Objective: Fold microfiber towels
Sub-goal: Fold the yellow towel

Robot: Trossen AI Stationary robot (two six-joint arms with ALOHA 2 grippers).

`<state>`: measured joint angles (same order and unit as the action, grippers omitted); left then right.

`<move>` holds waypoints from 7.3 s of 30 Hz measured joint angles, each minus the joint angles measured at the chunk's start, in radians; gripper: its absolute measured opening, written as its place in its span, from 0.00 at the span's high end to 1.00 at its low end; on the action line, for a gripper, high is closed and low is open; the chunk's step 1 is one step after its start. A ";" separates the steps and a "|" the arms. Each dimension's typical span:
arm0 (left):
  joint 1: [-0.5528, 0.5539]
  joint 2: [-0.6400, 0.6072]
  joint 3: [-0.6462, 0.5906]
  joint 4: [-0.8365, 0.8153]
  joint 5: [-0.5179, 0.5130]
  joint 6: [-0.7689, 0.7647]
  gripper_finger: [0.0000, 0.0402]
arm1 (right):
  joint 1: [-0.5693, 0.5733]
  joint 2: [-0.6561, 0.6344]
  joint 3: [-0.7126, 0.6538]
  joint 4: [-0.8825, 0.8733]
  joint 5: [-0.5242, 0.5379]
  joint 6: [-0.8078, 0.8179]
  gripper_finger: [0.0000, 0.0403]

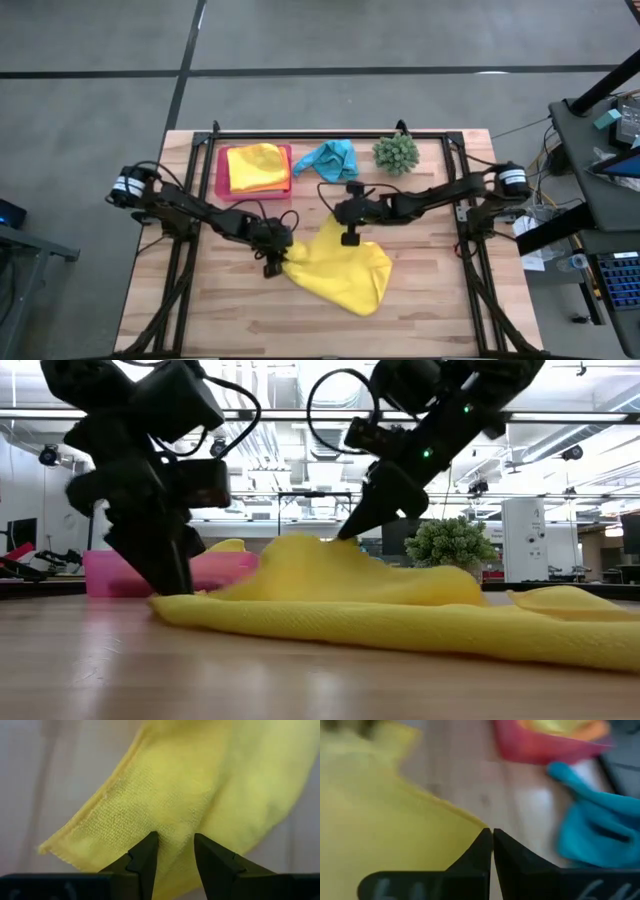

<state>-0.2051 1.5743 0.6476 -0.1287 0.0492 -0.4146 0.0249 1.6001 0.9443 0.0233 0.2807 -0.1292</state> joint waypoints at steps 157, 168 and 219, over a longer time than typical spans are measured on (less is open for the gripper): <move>-0.033 -0.092 0.175 -0.335 -0.328 -0.474 0.74 | 0.145 -0.009 -0.110 -0.039 -0.151 0.247 0.54; -0.032 -0.043 0.166 -0.098 -0.471 -0.271 0.74 | 0.233 0.033 -0.131 0.179 -0.138 0.303 0.54; -0.028 -0.027 0.044 -0.063 -0.574 -0.286 0.74 | 0.230 0.041 -0.076 -0.096 0.030 0.288 0.98</move>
<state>-0.2333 1.5471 0.6918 -0.1913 -0.5248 -0.7006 0.2552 1.6413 0.8681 -0.0728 0.3104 0.1585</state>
